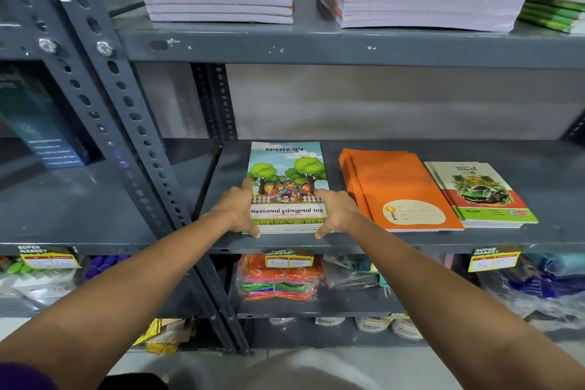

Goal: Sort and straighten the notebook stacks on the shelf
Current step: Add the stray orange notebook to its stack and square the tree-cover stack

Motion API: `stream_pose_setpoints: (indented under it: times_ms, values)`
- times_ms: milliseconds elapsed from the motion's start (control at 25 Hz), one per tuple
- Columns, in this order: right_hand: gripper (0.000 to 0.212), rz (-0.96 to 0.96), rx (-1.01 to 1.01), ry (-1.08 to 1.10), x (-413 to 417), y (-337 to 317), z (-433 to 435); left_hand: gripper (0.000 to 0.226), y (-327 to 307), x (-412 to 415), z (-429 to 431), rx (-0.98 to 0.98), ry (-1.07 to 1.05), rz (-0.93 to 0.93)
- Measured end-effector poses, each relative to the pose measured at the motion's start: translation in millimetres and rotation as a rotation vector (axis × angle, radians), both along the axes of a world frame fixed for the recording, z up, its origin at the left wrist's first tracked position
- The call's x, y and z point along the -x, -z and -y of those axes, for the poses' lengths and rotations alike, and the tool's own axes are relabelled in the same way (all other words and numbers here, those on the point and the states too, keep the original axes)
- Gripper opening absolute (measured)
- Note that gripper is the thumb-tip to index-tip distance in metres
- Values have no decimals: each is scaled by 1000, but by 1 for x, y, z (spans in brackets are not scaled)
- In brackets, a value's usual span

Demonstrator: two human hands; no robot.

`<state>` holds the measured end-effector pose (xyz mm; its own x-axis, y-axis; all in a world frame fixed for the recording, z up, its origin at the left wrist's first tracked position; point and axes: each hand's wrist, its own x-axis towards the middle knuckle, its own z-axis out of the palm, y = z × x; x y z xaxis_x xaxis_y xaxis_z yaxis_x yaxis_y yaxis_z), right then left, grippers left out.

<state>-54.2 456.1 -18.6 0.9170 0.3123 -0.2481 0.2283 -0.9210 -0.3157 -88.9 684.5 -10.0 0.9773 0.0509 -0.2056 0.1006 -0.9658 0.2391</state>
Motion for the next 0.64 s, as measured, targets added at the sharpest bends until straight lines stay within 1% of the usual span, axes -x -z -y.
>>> stream_pose_setpoints:
  times_ms: [120,240,520,640]
  values:
    - [106,21,20,18,4,3,-1,108,3,3,0,-5,-10,14]
    - [100,25,-13,65,6,5,-2,104,2,5,1,-12,-12,24]
    - [104,36,-51,86,8,5,0,104,3,6,-2,9,-23,23]
    - [114,-67,-26,48,11,5,-1,105,3,6,-4,28,5,-11]
